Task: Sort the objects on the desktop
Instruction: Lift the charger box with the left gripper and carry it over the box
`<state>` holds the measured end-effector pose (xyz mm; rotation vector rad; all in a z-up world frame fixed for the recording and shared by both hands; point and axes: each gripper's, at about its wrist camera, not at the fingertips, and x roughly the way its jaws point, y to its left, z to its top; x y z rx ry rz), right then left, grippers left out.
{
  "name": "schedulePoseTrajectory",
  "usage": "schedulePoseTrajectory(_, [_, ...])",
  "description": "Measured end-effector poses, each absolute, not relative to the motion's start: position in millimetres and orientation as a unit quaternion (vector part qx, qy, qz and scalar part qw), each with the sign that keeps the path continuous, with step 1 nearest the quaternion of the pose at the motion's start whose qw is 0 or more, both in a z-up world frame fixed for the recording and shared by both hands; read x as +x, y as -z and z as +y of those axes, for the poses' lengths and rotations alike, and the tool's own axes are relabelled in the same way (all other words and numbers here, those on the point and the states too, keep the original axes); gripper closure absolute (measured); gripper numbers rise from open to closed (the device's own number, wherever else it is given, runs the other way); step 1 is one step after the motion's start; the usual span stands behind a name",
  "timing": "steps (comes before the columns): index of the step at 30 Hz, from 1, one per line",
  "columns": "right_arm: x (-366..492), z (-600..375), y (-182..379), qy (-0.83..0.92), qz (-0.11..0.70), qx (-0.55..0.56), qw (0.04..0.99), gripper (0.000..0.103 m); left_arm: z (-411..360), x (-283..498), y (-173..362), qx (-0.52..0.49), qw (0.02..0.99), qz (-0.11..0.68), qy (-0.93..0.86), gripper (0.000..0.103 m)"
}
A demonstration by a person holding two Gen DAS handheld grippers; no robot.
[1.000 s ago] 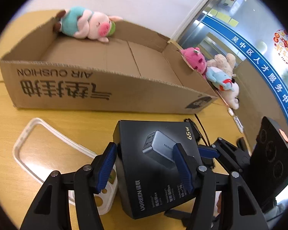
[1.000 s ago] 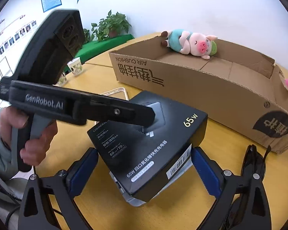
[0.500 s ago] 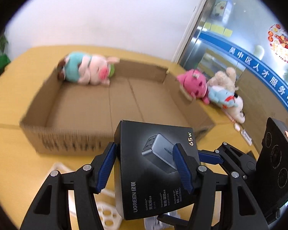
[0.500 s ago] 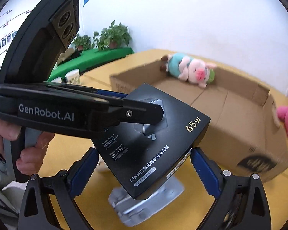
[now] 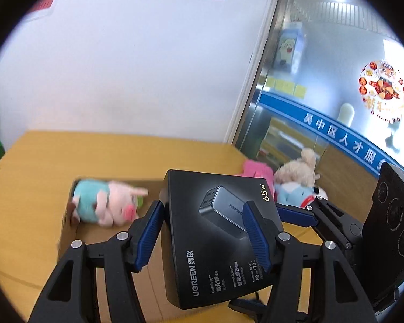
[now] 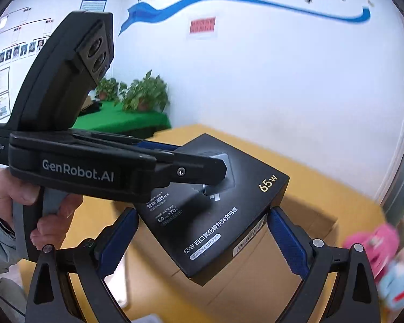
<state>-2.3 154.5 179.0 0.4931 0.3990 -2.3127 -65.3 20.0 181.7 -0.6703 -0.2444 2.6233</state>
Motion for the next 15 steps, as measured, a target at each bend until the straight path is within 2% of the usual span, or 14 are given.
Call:
schedulePoseTrajectory(7, [-56.6,158.1,-236.4,0.905,0.166,0.155,0.359,0.006,35.5,-111.5,-228.6,-0.199,0.209,-0.068,-0.955,0.043])
schedulePoseTrajectory(15, [-142.1,152.8,-228.0,0.896,0.164,0.185,0.369,0.006,39.5,-195.4,-208.5,-0.244,0.199,-0.069,-0.947,0.043])
